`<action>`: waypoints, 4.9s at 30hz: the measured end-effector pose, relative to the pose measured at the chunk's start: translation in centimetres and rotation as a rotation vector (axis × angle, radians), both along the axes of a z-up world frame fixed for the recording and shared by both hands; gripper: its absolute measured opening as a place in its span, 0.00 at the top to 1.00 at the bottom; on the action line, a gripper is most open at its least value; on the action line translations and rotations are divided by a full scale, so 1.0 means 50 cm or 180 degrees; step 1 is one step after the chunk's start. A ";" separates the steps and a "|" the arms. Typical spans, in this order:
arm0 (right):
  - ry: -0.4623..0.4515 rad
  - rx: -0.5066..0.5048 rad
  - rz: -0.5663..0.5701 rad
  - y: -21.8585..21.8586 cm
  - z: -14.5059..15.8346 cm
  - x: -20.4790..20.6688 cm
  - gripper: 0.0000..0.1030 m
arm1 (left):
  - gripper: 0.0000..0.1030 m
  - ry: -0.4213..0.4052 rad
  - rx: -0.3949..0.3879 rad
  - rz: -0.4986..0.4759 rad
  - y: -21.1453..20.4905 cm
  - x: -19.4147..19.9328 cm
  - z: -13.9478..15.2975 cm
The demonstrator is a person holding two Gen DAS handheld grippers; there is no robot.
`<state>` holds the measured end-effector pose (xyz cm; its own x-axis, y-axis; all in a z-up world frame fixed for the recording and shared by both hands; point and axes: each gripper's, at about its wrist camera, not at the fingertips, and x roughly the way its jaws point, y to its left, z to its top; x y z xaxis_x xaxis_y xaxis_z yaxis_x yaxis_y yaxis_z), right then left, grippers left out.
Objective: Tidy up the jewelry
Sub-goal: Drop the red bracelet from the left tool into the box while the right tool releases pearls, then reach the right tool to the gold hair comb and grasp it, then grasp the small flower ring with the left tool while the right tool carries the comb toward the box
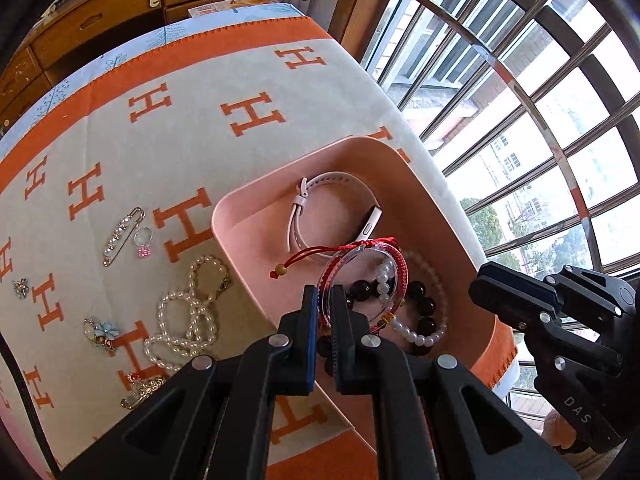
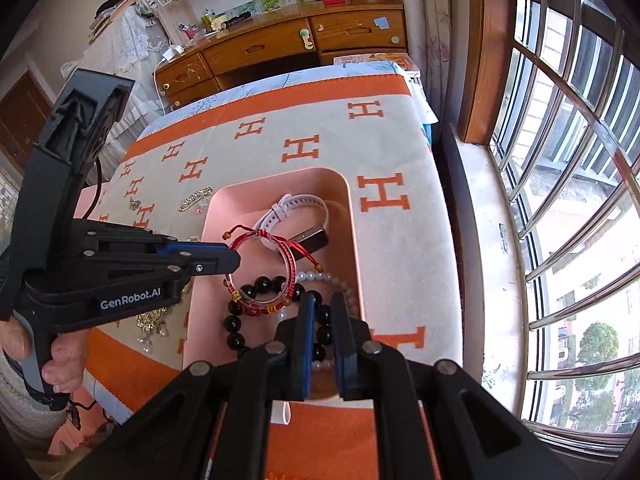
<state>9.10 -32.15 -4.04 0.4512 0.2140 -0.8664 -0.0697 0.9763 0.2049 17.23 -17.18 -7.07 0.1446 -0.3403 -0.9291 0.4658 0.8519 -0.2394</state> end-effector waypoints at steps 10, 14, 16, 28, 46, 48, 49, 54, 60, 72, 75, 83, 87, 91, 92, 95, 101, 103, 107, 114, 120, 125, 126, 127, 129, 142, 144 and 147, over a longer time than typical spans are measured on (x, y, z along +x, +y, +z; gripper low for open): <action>-0.0026 0.0087 0.0018 0.013 0.000 0.000 0.91 | 0.67 -0.0171 -0.0062 -0.0032 0.021 -0.019 0.035; -0.0037 0.0125 0.0022 0.019 -0.002 -0.004 0.91 | 0.32 -0.0554 -0.0041 0.0111 0.058 -0.049 0.078; -0.0040 0.0146 0.0035 0.024 -0.002 -0.006 0.91 | 0.32 -0.0663 -0.0028 0.0169 0.079 -0.059 0.094; -0.0169 0.0183 0.0347 0.101 0.025 -0.033 0.91 | 0.30 -0.1190 0.0066 0.0867 0.276 -0.121 0.164; 0.0063 0.0490 0.0741 0.265 0.039 -0.019 0.88 | 0.29 -0.1202 0.0254 0.1525 0.463 -0.176 0.123; 0.0191 0.0552 0.0701 0.278 0.028 -0.012 0.76 | 0.29 -0.1205 0.0258 0.1547 0.475 -0.179 0.117; 0.0241 0.0561 0.0675 0.284 0.023 -0.010 0.73 | 0.27 -0.1198 0.0256 0.1554 0.480 -0.180 0.114; 0.0554 0.0642 0.0424 0.302 -0.013 0.005 0.72 | 0.24 -0.1081 0.0219 0.1579 0.509 -0.179 0.082; 0.0958 0.0624 0.0114 0.320 -0.066 0.027 0.72 | 0.24 -0.0925 0.0159 0.1570 0.534 -0.176 0.042; 0.1284 0.0400 -0.0110 0.366 -0.123 0.054 0.72 | 0.24 -0.0753 0.0018 0.1538 0.564 -0.160 0.002; 0.1278 0.0358 -0.0165 0.369 -0.126 0.059 0.73 | 0.24 -0.0727 -0.0014 0.1561 0.573 -0.157 0.000; 0.1123 -0.0073 -0.0008 0.407 -0.122 0.064 0.85 | 0.24 -0.0718 -0.0031 0.1571 0.579 -0.158 0.003; 0.0925 -0.0400 0.0229 0.433 -0.120 0.052 0.90 | 0.24 -0.0714 -0.0036 0.1524 0.567 -0.160 0.004; 0.0855 -0.0242 0.0299 0.422 -0.120 0.049 0.92 | 0.24 -0.0708 -0.0049 0.1481 0.554 -0.160 0.008; 0.0858 -0.0179 0.0301 0.416 -0.119 0.048 0.92 | 0.24 -0.0709 -0.0050 0.1466 0.549 -0.158 0.011; 0.0784 -0.0076 0.0329 0.397 -0.105 0.038 0.92 | 0.24 -0.0725 -0.0041 0.1382 0.532 -0.149 0.023; 0.0466 0.0069 0.0399 0.356 -0.040 0.019 0.92 | 0.24 -0.0563 -0.0128 0.1122 0.478 -0.103 0.039; 0.0317 0.0094 0.0383 0.336 -0.012 0.010 0.92 | 0.24 -0.0524 -0.0137 0.1061 0.457 -0.083 0.047; 0.0102 0.0202 0.0239 0.273 0.036 0.001 0.92 | 0.24 -0.0651 -0.0033 0.0795 0.406 -0.049 0.071; -0.0133 0.0299 -0.0138 0.160 0.077 0.000 0.92 | 0.39 -0.1384 0.0458 -0.0412 0.316 -0.039 0.086; -0.0189 0.0375 -0.0346 0.095 0.074 0.007 0.92 | 0.45 -0.1560 0.0676 -0.1388 0.278 -0.062 0.044; -0.0155 0.0441 -0.0439 0.071 0.058 0.019 0.92 | 0.68 -0.1402 0.0813 -0.1716 0.262 -0.052 -0.005; -0.0147 0.0455 -0.0450 0.068 0.055 0.023 0.92 | 0.71 -0.1383 0.0862 -0.1742 0.259 -0.045 -0.015; -0.0140 0.0466 -0.0459 0.065 0.053 0.023 0.92 | 0.77 -0.1353 0.0883 -0.1758 0.260 -0.039 -0.024; -0.0125 0.0489 -0.0471 0.063 0.048 0.026 0.92 | 0.80 -0.1274 0.0875 -0.1782 0.261 -0.025 -0.036; -0.0037 0.0500 -0.0499 0.053 0.023 0.041 0.92 | 0.80 -0.1156 0.0772 -0.1888 0.246 0.012 -0.055; -0.0037 0.0500 -0.0502 0.053 0.023 0.041 0.92 | 0.81 -0.1155 0.0760 -0.1876 0.246 0.014 -0.055; -0.0057 0.0509 -0.0533 0.047 0.028 0.042 0.92 | 0.83 -0.1164 0.0750 -0.1802 0.245 0.015 -0.055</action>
